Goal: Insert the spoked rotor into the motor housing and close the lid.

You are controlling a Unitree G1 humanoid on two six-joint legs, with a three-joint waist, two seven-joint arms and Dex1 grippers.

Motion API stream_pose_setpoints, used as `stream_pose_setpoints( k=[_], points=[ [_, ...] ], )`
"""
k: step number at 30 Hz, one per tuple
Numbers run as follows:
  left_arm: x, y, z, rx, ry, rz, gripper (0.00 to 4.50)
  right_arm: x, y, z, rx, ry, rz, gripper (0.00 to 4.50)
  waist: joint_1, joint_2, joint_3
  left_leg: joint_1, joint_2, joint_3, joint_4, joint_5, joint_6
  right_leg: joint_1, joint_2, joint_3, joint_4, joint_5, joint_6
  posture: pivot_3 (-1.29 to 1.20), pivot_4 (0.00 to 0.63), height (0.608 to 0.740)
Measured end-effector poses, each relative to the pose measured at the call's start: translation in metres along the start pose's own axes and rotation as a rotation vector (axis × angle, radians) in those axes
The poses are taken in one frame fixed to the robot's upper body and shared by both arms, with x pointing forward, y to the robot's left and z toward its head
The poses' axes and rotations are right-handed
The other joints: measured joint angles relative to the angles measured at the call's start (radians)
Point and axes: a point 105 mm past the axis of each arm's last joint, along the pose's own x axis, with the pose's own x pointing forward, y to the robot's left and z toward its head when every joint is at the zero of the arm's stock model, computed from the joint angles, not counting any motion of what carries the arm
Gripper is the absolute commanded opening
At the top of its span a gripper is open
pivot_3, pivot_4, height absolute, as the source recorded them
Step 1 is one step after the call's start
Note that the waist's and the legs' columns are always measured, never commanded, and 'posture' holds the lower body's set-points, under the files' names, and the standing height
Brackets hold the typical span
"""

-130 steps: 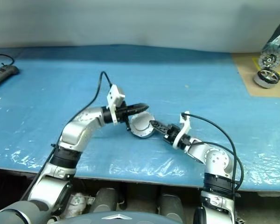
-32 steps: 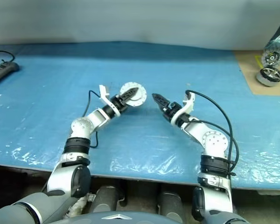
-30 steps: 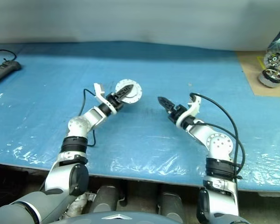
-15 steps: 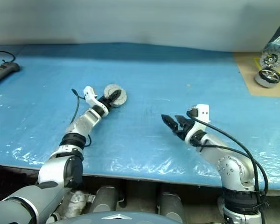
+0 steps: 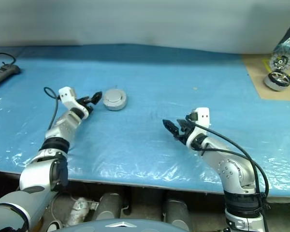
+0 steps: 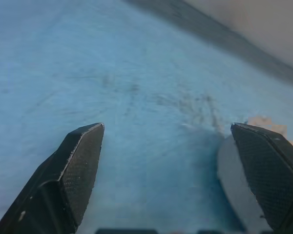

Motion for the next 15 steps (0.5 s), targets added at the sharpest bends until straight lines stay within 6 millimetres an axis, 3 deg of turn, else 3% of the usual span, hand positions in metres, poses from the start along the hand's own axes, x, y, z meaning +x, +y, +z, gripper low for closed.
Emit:
stream_pose_setpoints(
  k=[4,6,8,11,15],
  points=[
    [-0.014,-0.024,0.001,0.172,-0.017,-0.108,4.47,0.003,-0.017,0.007,-0.275,-0.032,-0.180,3.94,0.002,-0.001,0.001,-0.003,0.001,0.000,0.001,0.000,0.000,-0.002,0.000,-0.001,0.000,0.000,0.000,0.00,0.150,0.740],
    [-0.026,-0.046,0.004,0.308,-0.040,-0.160,4.47,0.001,-0.029,0.017,-0.400,-0.086,-0.312,3.94,-0.004,-0.001,0.001,-0.002,0.001,0.000,0.001,0.000,0.000,-0.002,0.000,0.000,0.000,0.000,0.000,0.00,0.150,0.740],
    [-0.038,-0.069,-0.007,0.405,-0.047,-0.202,4.47,-0.006,-0.039,0.023,-0.453,-0.131,-0.423,3.94,-0.006,-0.001,0.001,-0.001,0.001,0.001,0.001,0.000,0.000,-0.001,0.000,0.001,0.000,0.000,0.000,0.00,0.150,0.740],
    [-0.054,-0.084,-0.029,0.441,-0.036,-0.171,4.47,-0.021,-0.048,0.009,-0.463,-0.138,-0.533,3.94,-0.005,-0.001,0.001,0.000,0.001,0.001,-0.001,0.000,0.000,-0.001,0.001,0.001,-0.001,-0.001,0.000,0.00,0.150,0.740],
    [-0.072,-0.080,-0.046,0.516,-0.006,-0.079,4.47,-0.050,-0.057,-0.022,-0.456,-0.093,-0.657,3.94,-0.007,-0.001,0.001,0.000,0.001,0.001,-0.001,-0.002,0.003,-0.002,0.001,0.002,-0.002,-0.001,0.002,0.00,0.150,0.740]
  ],
)
